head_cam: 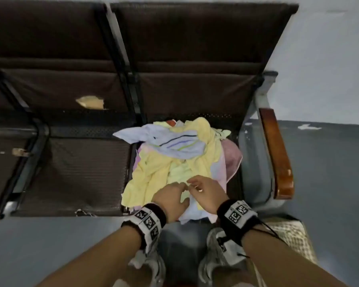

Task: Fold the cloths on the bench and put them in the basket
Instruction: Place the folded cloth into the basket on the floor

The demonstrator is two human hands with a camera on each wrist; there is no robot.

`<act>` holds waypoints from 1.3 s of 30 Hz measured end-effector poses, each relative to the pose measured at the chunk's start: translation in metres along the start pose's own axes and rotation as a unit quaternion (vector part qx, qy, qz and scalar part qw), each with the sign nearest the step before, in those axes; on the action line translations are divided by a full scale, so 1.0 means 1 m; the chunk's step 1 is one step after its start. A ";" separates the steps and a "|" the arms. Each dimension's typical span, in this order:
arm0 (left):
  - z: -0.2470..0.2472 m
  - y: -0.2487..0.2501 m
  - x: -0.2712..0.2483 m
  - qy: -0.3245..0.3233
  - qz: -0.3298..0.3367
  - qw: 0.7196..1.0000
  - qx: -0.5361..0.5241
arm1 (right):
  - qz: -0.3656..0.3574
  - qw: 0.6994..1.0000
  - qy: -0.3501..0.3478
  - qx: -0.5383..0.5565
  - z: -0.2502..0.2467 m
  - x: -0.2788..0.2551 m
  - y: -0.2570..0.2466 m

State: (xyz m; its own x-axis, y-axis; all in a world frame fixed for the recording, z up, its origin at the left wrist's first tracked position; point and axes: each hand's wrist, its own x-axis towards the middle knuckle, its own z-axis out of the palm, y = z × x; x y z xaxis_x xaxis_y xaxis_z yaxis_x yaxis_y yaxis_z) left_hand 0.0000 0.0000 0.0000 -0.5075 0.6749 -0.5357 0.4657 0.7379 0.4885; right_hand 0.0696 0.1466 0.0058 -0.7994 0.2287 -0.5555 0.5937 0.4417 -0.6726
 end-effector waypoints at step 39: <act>0.098 -0.129 0.123 0.332 0.092 0.938 -0.019 | -0.316 0.854 0.301 0.282 0.037 0.071 0.116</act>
State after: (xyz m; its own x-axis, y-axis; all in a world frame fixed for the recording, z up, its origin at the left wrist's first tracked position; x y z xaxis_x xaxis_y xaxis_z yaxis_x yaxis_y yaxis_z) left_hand -0.0512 -0.0126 -0.1963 -0.7668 0.6337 0.1021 0.5700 0.5991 0.5623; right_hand 0.0851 0.1822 -0.1300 -0.7781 0.5793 0.2428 -0.1595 0.1916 -0.9684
